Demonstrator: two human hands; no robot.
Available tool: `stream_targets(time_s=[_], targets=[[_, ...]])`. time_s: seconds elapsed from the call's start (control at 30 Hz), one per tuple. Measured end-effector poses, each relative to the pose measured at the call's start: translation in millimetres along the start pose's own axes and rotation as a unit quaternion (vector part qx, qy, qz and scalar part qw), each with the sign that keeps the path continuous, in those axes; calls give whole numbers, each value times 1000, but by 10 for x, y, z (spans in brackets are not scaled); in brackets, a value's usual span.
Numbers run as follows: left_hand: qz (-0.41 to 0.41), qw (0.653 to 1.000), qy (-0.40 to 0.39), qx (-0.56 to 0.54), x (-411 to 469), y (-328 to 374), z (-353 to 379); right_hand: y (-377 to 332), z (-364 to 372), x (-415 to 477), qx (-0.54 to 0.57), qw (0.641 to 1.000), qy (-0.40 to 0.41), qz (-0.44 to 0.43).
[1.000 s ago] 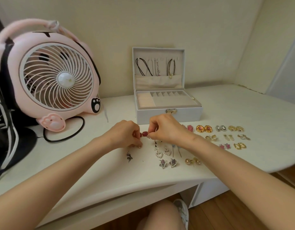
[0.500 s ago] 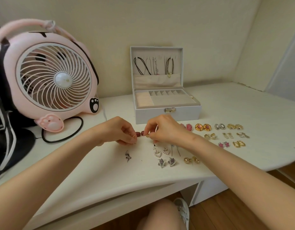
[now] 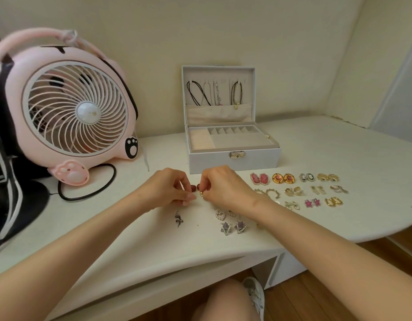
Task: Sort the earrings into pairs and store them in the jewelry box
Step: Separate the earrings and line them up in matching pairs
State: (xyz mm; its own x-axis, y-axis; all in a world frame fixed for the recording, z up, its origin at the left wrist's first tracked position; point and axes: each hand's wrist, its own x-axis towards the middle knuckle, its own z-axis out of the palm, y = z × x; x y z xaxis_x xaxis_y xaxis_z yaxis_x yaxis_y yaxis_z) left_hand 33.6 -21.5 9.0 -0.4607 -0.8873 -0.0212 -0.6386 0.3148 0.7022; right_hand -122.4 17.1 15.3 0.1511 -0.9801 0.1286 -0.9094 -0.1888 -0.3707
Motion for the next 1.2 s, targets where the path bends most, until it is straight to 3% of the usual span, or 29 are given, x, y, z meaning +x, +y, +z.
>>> stream_targets(time_s=[0.2, 0.5, 0.77, 1.2], targets=[[24, 996, 49, 65, 0, -48, 69, -24, 64, -3, -94, 995, 17, -16], [31, 991, 54, 115, -45, -79, -26, 54, -96, 12, -26, 1000, -2, -12], [49, 991, 33, 120, -31, -71, 38, 53, -24, 30, 19, 994, -74, -72], [52, 993, 25, 100, -25, -58, 46, -9, -42, 9, -10, 997, -42, -69]])
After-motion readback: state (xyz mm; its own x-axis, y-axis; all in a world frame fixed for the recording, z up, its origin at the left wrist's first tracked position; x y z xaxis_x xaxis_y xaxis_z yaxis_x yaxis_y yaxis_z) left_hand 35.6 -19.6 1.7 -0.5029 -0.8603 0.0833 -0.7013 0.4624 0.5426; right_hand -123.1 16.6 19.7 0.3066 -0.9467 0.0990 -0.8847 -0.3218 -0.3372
